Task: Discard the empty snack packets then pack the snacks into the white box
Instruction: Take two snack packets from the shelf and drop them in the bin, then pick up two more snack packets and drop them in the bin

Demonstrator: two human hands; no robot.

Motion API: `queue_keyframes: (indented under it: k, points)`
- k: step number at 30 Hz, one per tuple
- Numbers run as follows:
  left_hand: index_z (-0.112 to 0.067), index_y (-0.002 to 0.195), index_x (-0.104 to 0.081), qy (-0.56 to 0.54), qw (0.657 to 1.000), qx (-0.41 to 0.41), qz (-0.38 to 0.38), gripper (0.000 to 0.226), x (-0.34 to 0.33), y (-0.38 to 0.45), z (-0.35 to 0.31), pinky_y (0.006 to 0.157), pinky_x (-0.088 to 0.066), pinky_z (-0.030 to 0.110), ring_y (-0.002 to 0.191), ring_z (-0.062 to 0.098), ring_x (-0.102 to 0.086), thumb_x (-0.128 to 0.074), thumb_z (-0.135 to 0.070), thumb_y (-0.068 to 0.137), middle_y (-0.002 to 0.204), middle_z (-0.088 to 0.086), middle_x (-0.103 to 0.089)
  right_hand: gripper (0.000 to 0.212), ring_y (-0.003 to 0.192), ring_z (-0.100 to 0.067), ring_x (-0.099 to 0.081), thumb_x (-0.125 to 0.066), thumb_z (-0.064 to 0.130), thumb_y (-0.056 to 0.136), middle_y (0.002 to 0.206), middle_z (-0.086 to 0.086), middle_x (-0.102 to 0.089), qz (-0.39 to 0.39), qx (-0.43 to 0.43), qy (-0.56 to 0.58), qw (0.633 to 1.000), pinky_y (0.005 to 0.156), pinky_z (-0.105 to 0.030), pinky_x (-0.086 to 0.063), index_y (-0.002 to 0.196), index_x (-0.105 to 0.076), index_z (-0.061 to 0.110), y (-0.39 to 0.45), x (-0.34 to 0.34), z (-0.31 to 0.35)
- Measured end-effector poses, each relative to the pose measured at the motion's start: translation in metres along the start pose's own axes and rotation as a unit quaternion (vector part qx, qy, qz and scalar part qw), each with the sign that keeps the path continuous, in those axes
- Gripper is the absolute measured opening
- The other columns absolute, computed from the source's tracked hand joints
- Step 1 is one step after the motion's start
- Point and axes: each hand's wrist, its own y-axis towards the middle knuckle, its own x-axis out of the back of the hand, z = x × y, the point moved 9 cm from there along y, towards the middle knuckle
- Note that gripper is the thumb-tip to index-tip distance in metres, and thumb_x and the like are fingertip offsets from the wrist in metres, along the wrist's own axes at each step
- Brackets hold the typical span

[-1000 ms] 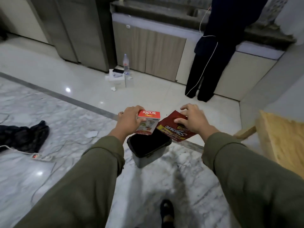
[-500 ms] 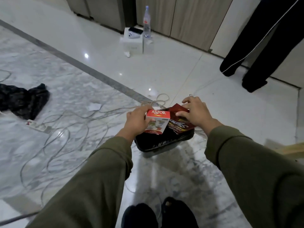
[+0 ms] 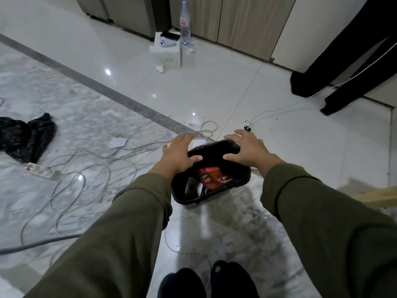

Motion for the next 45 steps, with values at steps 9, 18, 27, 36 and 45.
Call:
queue_keyframes:
  k: [9,18,27,36,45]
  points:
    - [-0.035,0.148,-0.011,0.044,0.997,-0.063,0.027,0.085,0.151,-0.057,-0.141,0.115,-0.016,0.054,0.147,0.02,-0.003,-0.062,-0.051,0.083,0.159,-0.001,-0.01,0.074,0.144,-0.02,-0.01,-0.065,0.053,0.077,0.156,0.0,-0.016,-0.058,-0.042,0.055,0.996,0.113,-0.046,-0.016,0.141,-0.032,0.038,-0.107,0.193,0.024]
    - [-0.031,0.149,-0.011,0.105,0.98,-0.17,0.019,0.085,0.226,-0.109,-0.244,0.114,-0.019,0.052,0.147,0.021,-0.004,-0.061,-0.052,0.083,0.158,-0.001,-0.013,0.075,0.144,-0.021,-0.01,-0.066,0.053,0.077,0.156,-0.001,-0.016,-0.139,-0.119,0.08,0.98,0.113,-0.048,-0.015,0.142,-0.031,0.038,-0.223,0.267,0.028]
    - [-0.031,0.149,-0.012,0.132,0.927,-0.344,0.064,0.087,0.222,-0.217,-0.34,0.115,-0.016,0.053,0.147,0.021,-0.004,-0.063,-0.051,0.082,0.158,0.0,-0.012,0.079,0.144,-0.025,-0.013,-0.065,0.058,0.075,0.156,-0.004,-0.018,-0.225,-0.26,0.089,0.935,0.115,-0.049,-0.019,0.142,-0.029,0.037,-0.394,0.271,0.019]
    - [-0.03,0.149,-0.013,0.122,0.845,-0.514,0.079,0.09,0.205,-0.371,-0.469,0.114,-0.016,0.053,0.147,0.022,-0.005,-0.066,-0.051,0.079,0.158,0.0,-0.014,0.079,0.143,-0.027,-0.016,-0.066,0.056,0.075,0.156,-0.003,-0.017,-0.315,-0.405,0.069,0.856,0.114,-0.052,-0.019,0.143,-0.028,0.039,-0.624,0.288,0.013]
    - [-0.027,0.148,-0.019,0.086,0.734,-0.666,0.101,0.096,0.14,-0.583,-0.562,0.113,-0.025,0.05,0.142,0.022,-0.02,-0.072,-0.052,0.072,0.153,0.0,-0.027,0.076,0.143,-0.02,-0.015,-0.066,0.054,0.077,0.154,0.0,-0.019,-0.369,-0.536,0.043,0.758,0.111,-0.046,-0.019,0.142,-0.03,0.038,-0.873,0.246,0.04]
